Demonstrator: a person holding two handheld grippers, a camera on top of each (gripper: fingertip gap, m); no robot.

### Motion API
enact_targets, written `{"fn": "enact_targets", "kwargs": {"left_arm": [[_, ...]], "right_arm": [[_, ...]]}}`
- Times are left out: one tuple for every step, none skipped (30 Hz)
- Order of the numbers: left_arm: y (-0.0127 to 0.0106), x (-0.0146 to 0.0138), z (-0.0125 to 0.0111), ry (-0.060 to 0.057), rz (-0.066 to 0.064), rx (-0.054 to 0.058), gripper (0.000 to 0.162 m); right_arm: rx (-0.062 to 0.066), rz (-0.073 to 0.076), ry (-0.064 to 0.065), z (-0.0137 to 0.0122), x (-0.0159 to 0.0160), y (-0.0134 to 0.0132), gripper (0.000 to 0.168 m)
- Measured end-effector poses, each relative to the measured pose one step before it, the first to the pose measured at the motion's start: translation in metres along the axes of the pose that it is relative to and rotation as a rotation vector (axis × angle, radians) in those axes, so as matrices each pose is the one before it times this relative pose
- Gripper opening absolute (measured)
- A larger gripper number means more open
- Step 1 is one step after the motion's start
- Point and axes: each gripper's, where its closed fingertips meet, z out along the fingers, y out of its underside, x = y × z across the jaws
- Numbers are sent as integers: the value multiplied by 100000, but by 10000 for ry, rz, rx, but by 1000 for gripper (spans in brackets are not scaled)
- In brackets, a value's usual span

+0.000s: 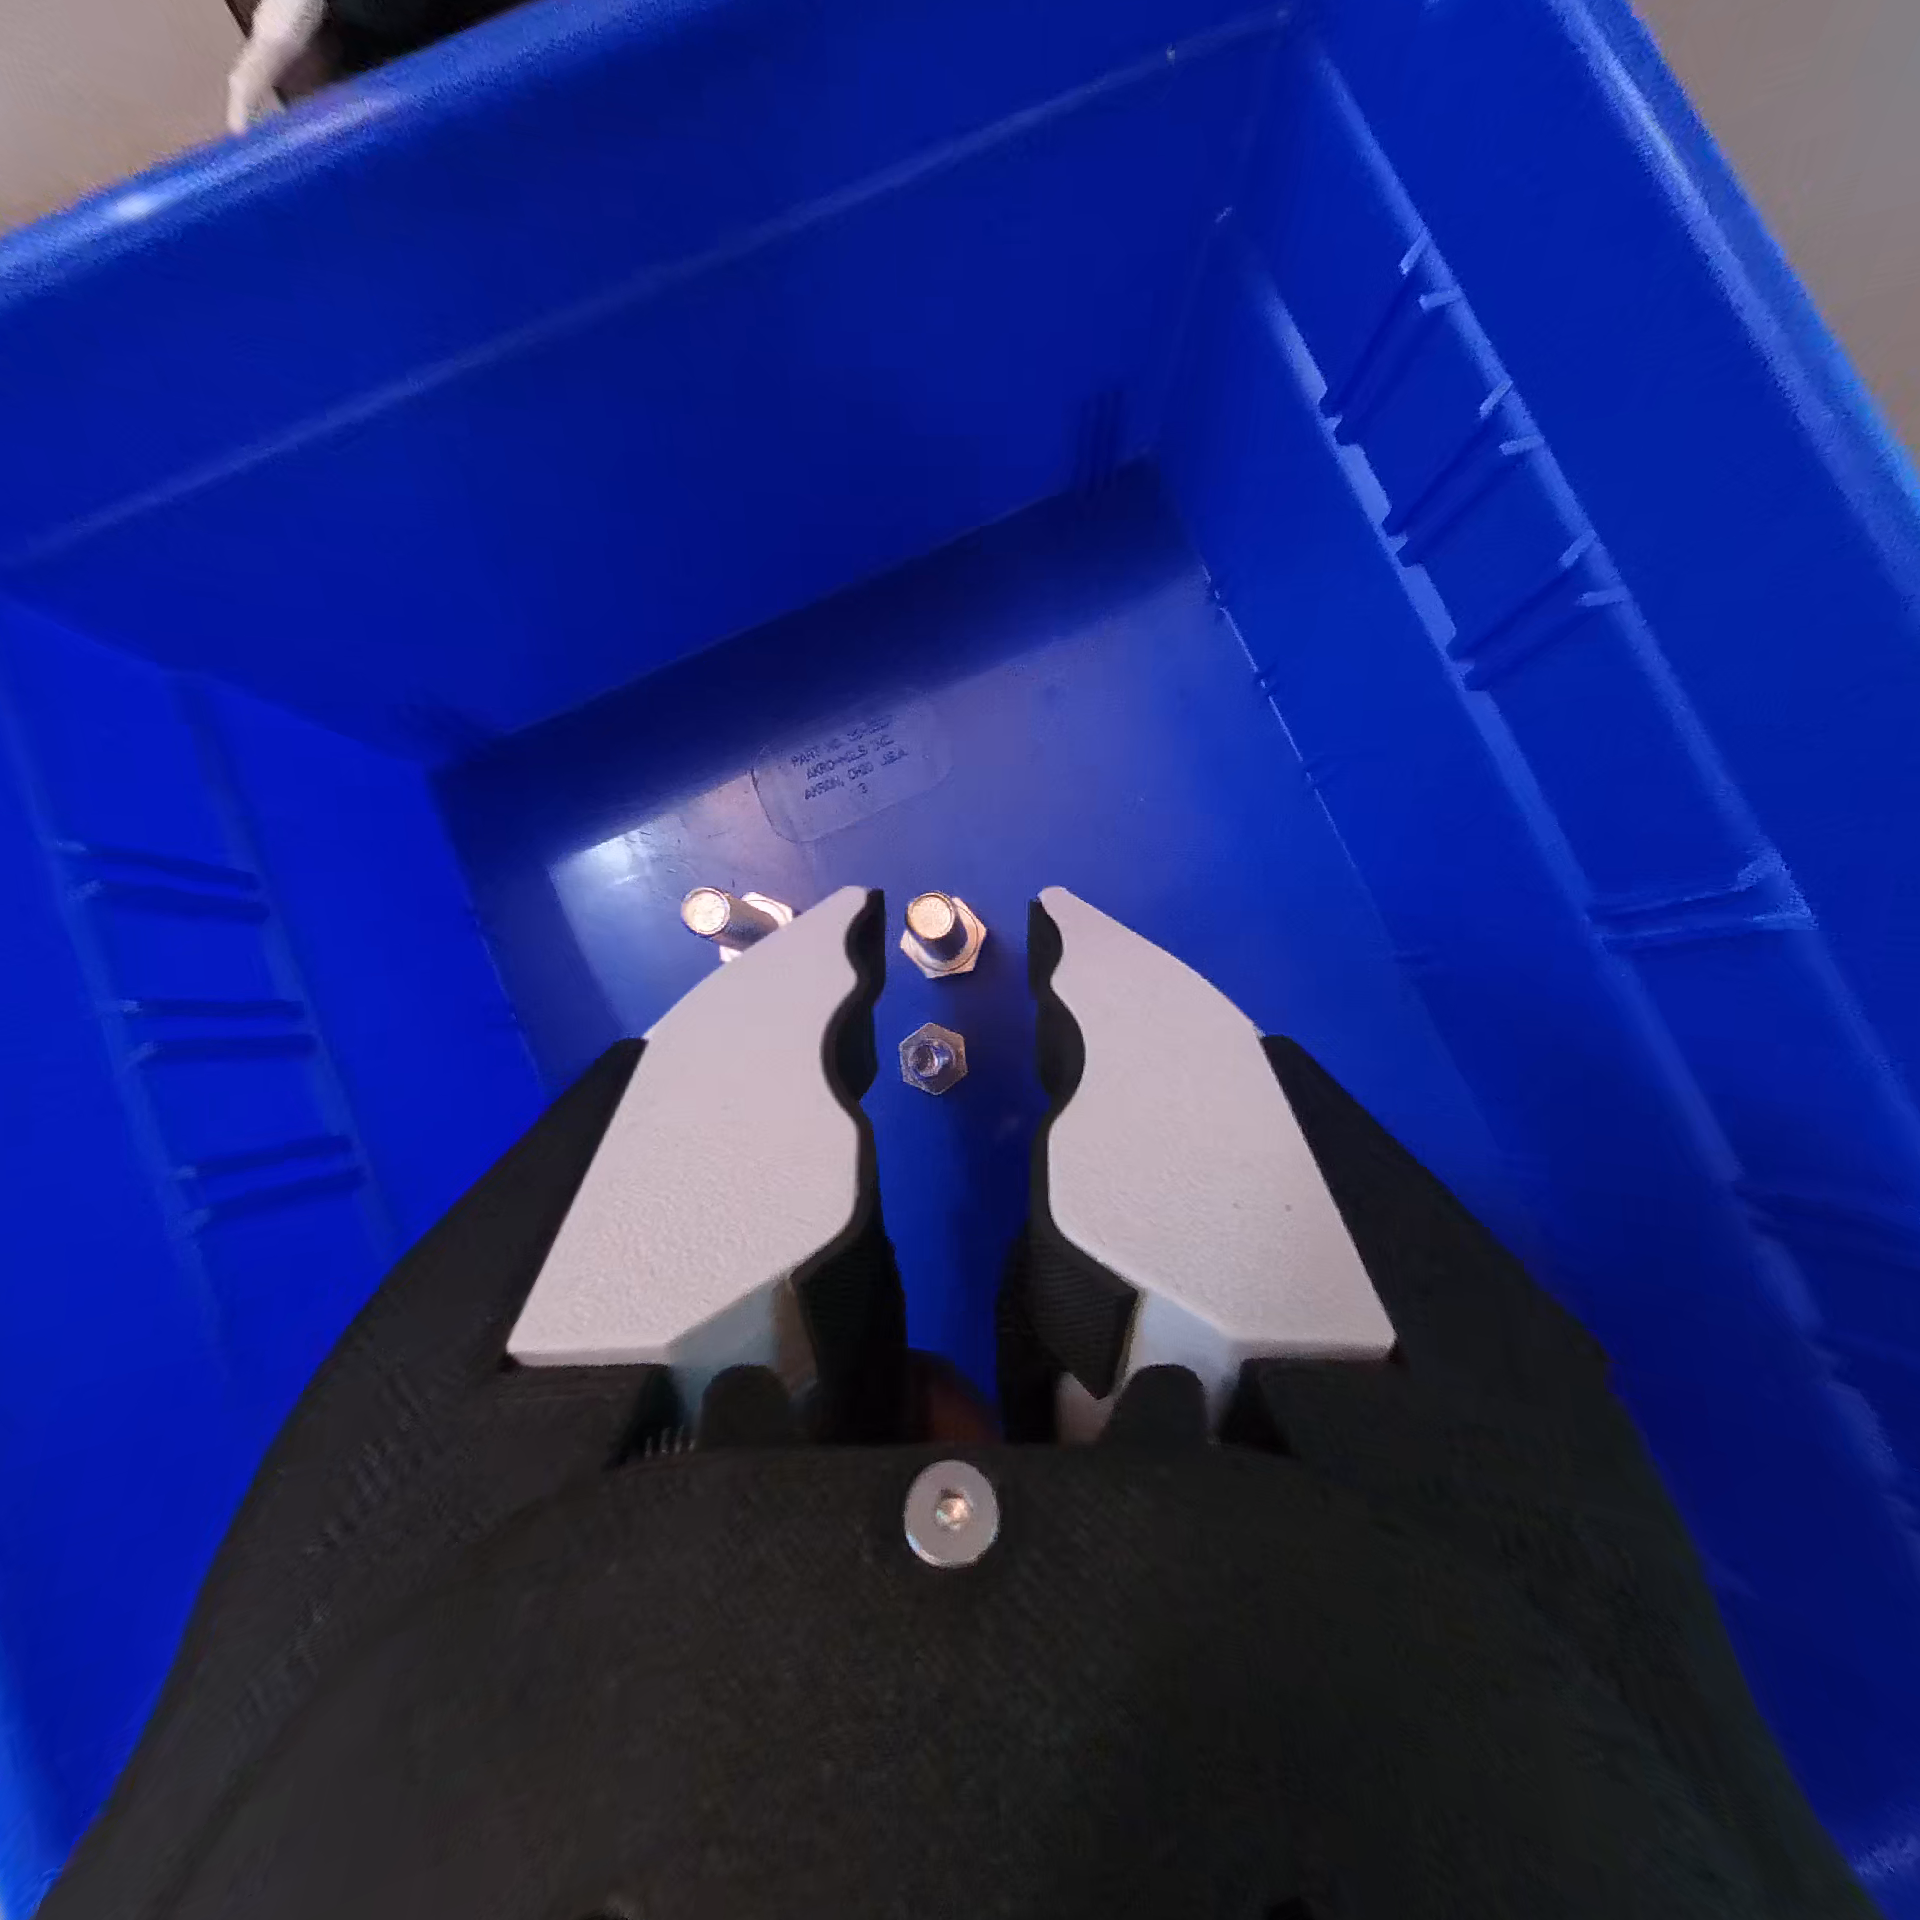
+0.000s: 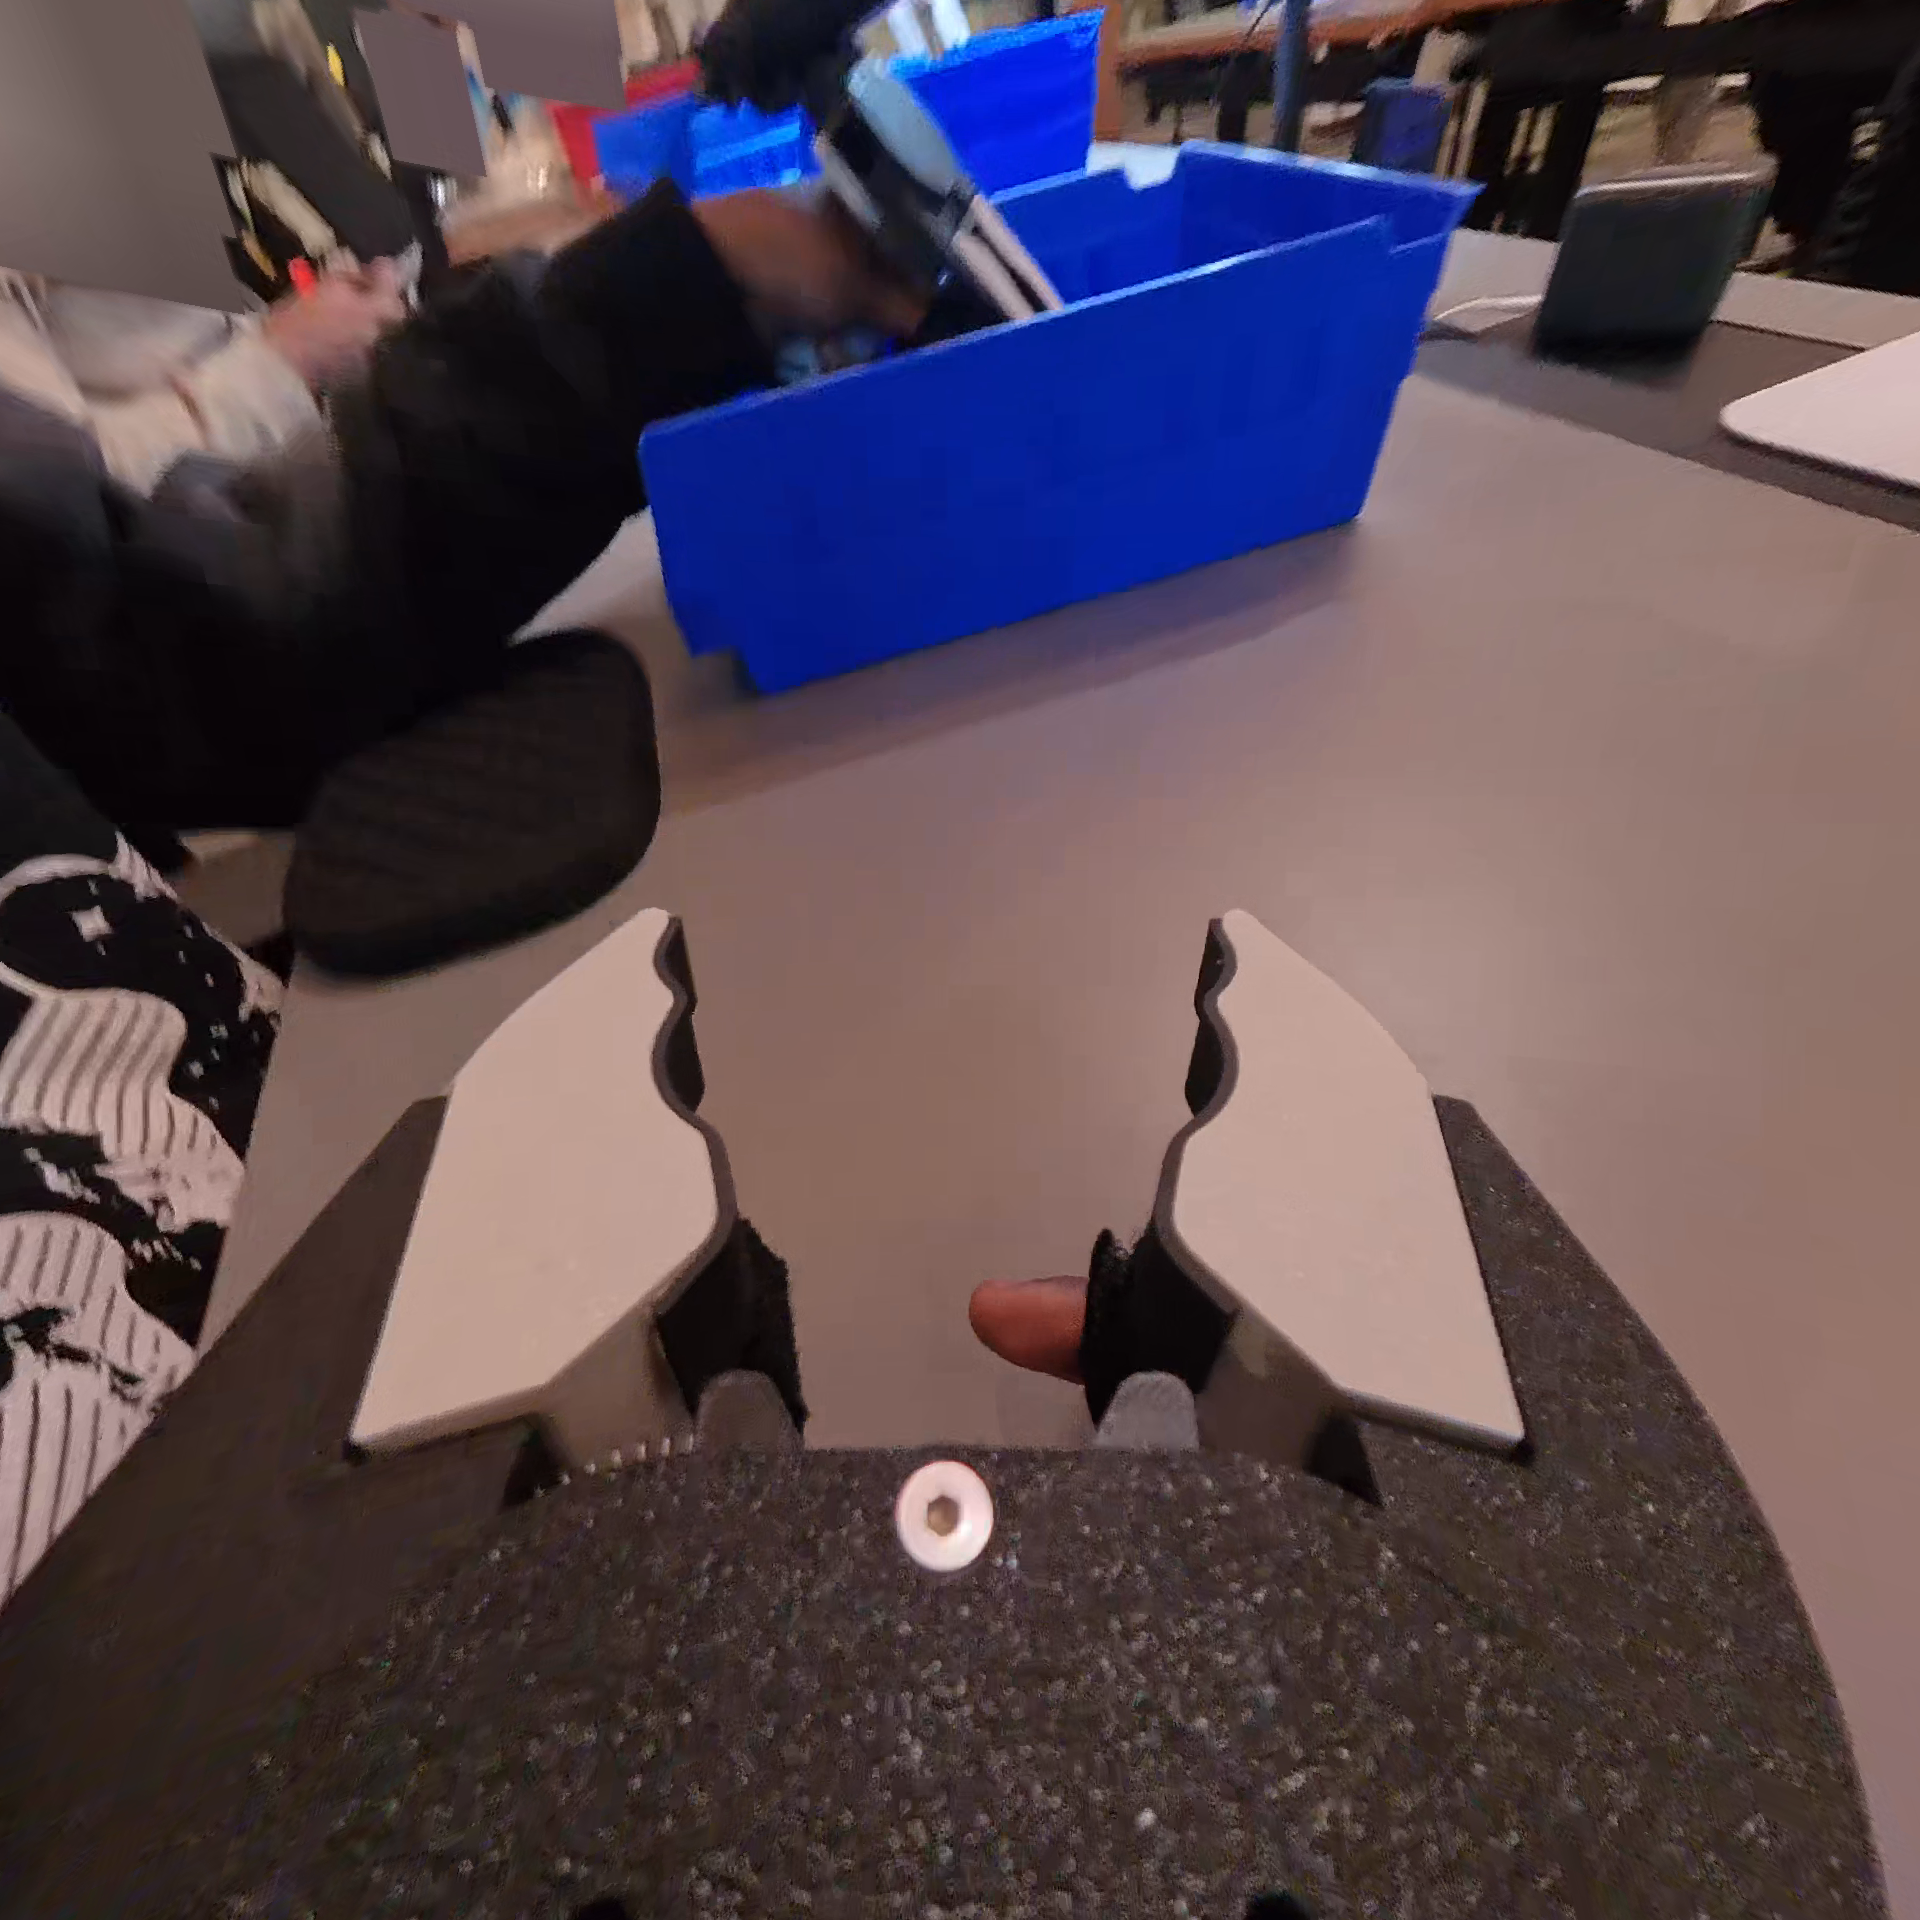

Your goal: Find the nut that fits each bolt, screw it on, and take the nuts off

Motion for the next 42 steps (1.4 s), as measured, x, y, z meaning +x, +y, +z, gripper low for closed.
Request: {"fn": "enact_targets", "kwargs": {"left_arm": [[284, 58, 194, 84, -14, -115, 26], [310, -121, 158, -48, 3, -155, 26], [192, -69, 101, -30, 41, -78, 25], [10, 32, 24, 32, 13, 26, 24], [-153, 45, -4, 43, -9, 121, 21], [-166, -9, 19, 4, -1, 115, 16], [-14, -86, 47, -42, 33, 7, 11], [28, -18, 27, 0, 101, -1, 11], [15, 11, -30, 15, 75, 12, 11], [72, -63, -73, -53, 15, -30, 11], [33, -154, -210, -152, 44, 7, 11], [-202, -5, -453, -108, 46, 131, 11], [-433, 187, -762, -23, 22, 224, 11], [-672, 305, -1026, -18, 37, 301, 10], [-857, 427, -1295, -40, 101, 350, 10], [-1017, 650, -1495, -15, 164, 375, 10], [-1183, 1012, -1609, 101, 231, 415, 10], [-1334, 1491, -1593, 289, 272, 497, 10], [-1369, 1967, -1452, 478, 268, 500, 10], [-1333, 2426, -1170, 638, 341, 502, 10], [-1191, 2762, -764, 716, 424, 432, 10], [-909, 3025, -264, 800, 505, 294, 10], [-559, 3120, 223, 847, 475, 125, 10], [-191, 2990, 692, 790, 428, -52, 10], [179, 2731, 1070, 718, 425, -220, 10], [475, 2329, 1321, 613, 367, -368, 10], [612, 1777, 1453, 444, 260, -428, 10], [683, 1318, 1468, 322, 187, -438, 10], [628, 831, 1422, 194, 82, -365, 10], [658, 465, 1265, 130, 43, -352, 10], [524, 183, 1115, 68, -84, -233, 10], [522, 40, 913, 30, -116, -241, 10], [486, -29, 717, -16, -32, -223, 10], [417, -39, 526, -13, -25, -179, 10], [343, -24, 343, 2, -59, -159, 10], [204, -56, 210, -10, -40, -85, 10], [53, -11, 92, 17, -26, 22, 10], [0, 31, 59, 68, -61, 59, 10], [55, 45, 54, 83, -74, 15, 10], [160, 3, 79, 59, -54, -52, 10], [233, -66, 125, 16, -39, -103, 10], [274, -67, 164, 4, -24, -132, 10]], "right_arm": [[-246, -292, -62, 194, -251, 373, 95], [-189, -144, -40, 125, -168, 291, 93], [-184, 51, -12, 74, -10, 247, 91], [-172, 213, 11, 25, 123, 201, 90], [-123, 278, 14, -15, 200, 147, 90], [-73, 271, 20, -56, 230, 87, 89], [-52, 253, 33, -87, 213, 58, 87], [-33, 228, 50, -103, 211, 16, 85], [-5, 179, 54, -116, 161, -20, 81], [27, 122, 45, -108, 107, -67, 78], [65, 55, 30, -106, 61, -119, 74], [115, -49, -24, -116, -58, -182, 67], [171, -158, -78, -118, -183, -246, 62], [197, -237, -68, -109, -224, -263, 58], [184, -295, -30, -69, -187, -217, 58], [162, -348, 24, -44, -132, -152, 59], [150, -406, 70, -14, -57, -111, 61], [148, -460, 90, -13, -54, -113, 65], [148, -494, 71, -12, -97, -136, 68], [141, -484, 18, -13, -174, -124, 70], [97, -413, -44, 4, -260, -82, 70], [23, -298, -122, 15, -349, -4, 71], [-46, -165, -182, 49, -388, 65, 73], [-76, -56, -201, 47, -368, 94, 76], [-64, 3, -218, 41, -369, 85, 79], [-32, 18, -232, 13, -378, 79, 81], [-3, -9, -165, -16, -280, 34, 83], [31, -56, -99, -36, -191, -30, 85], [65, -69, -116, -57, -224, -95, 86], [72, -43, -125, -62, -246, -113, 86], [50, -17, -83, -41, -187, -104, 85], [14, -12, -50, -21, -117, -35, 85], [-19, -14, -37, 23, -87, 33, 84], [-45, -9, -34, 39, -86, 79, 84], [-70, -5, -41, 57, -86, 133, 83], [-83, -7, -43, 67, -85, 145, 83], [-80, -15, -35, 72, -70, 149, 83], [-65, -17, -35, 57, -78, 105, 83], [-51, -7, -38, 44, -70, 83, 83], [-32, 1, -35, 23, -63, 48, 83], [-12, -2, -31, 6, -68, 20, 82], [-1, -7, -20, 5, -51, 8, 82]]}}
